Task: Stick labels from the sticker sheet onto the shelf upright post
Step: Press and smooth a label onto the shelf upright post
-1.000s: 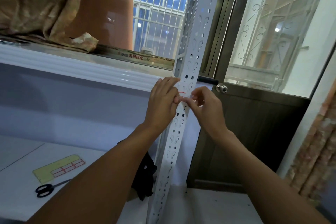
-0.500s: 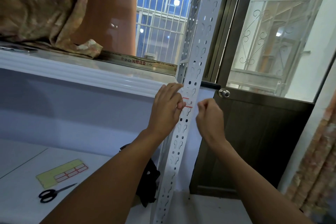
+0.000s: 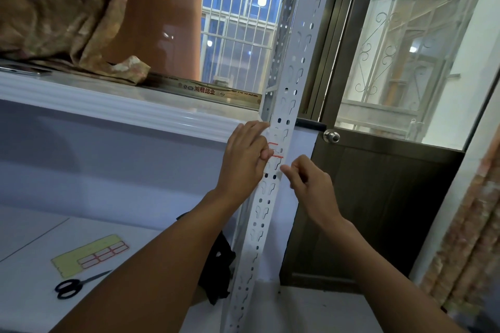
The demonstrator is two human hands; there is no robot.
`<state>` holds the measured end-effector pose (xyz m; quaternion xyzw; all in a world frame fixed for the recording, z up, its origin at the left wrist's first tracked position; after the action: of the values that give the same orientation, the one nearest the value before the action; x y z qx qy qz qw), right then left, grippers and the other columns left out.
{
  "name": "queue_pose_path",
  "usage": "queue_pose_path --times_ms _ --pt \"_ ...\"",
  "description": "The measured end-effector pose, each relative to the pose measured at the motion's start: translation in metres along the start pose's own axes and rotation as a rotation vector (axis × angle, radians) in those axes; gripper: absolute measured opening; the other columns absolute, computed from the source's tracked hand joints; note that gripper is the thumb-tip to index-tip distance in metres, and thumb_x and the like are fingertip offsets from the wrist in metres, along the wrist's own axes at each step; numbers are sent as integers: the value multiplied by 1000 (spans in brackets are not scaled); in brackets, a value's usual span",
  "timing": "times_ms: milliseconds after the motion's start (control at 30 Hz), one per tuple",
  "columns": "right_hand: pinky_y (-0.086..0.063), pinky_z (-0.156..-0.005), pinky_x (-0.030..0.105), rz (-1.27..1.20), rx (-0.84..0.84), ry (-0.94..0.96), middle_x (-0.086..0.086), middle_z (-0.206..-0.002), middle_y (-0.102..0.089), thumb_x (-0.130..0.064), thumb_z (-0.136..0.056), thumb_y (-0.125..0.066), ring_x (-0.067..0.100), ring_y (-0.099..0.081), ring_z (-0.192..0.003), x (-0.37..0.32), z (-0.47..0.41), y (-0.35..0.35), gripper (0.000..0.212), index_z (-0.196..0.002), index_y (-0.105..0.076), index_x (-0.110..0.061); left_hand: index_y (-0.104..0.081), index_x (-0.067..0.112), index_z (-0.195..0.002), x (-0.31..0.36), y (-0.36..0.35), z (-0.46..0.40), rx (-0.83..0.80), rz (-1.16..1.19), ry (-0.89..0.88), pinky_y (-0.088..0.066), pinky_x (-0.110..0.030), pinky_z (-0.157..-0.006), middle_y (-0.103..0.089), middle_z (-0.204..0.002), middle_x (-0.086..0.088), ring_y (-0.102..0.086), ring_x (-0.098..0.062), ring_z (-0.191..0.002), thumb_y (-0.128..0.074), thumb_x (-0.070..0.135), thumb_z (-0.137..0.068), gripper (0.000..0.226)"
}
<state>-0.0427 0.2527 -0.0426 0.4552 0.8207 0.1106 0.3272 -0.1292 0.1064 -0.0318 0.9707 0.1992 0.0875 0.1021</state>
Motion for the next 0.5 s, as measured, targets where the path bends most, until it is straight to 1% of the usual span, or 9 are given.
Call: queue_pose_path --times_ms 67,100,167,233,333,367,433,500 --pt "-50 -60 11 54 -36 46 -18 -74 -60 -21 -100 -58 3 -63 -68 -1 0 2 11 -97 -54 -12 -56 12 -88 1 0 0 7 -1 1 -32 -48 -119 -58 -138 -7 -50 -25 -133 -65 17 -97 14" --pt "-51 -61 11 82 -47 59 -15 -76 -62 -19 -100 -57 4 -64 -69 0 0 2 7 -105 -55 -14 -56 12 -89 1 0 0 9 -1 1 -33 -48 -119 -58 -138 -7 -50 -24 -132 -65 18 -97 14" --pt "-53 -67 12 105 -49 71 -7 -83 -67 -15 -101 -55 6 -66 -74 4 0 4 15 -116 -56 -16 -57 11 -90 1 0 0 9 -4 -1 -33 -49 -118 -58 -138 -7 -50 -24 -132 -65 18 -97 12" --pt "-56 -74 17 89 -22 75 -5 -92 -70 -13 -101 -55 7 -69 -80 7 0 6 13 -113 -61 -15 -57 11 -91 0 0 0 7 -10 -2 -34 -50 -117 -58 -138 -7 -51 -25 -131 -65 19 -97 13" --pt "-54 -73 15 88 44 48 -11 -90 -69 -19 -97 -64 3 -67 -79 9 -2 8 7 -100 -68 -15 -57 10 -92 1 -1 0 2 -2 9 -34 -50 -118 -58 -138 -8 -51 -25 -131 -65 21 -97 14" --pt "-52 -73 15 108 59 44 -11 -90 -70 -22 -96 -66 3 -66 -80 8 -4 8 8 -97 -70 -15 -58 10 -92 1 -1 0 1 -4 11 -34 -50 -118 -58 -139 -8 -51 -25 -132 -65 21 -97 14" --pt "-53 -76 18 144 67 46 -8 -94 -73 -26 -95 -67 4 -65 -82 5 -6 6 12 -97 -72 -15 -58 10 -91 1 0 0 1 -8 8 -34 -51 -118 -58 -139 -8 -50 -25 -133 -66 20 -96 14" --pt "-53 -77 19 149 69 45 -8 -94 -73 -27 -96 -64 6 -67 -81 1 -7 4 14 -105 -68 -16 -58 11 -90 1 0 0 -3 -8 7 -34 -52 -118 -58 -139 -8 -50 -26 -134 -67 19 -96 13"
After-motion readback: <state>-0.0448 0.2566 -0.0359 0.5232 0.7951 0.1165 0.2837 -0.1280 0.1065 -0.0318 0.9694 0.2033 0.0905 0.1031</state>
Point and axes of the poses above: each hand's wrist, its own z-axis away from the middle knuckle, its own y-axis out of the back of the hand, x = y × z, the point moved 3 cm from there along -z, towards the middle knuckle
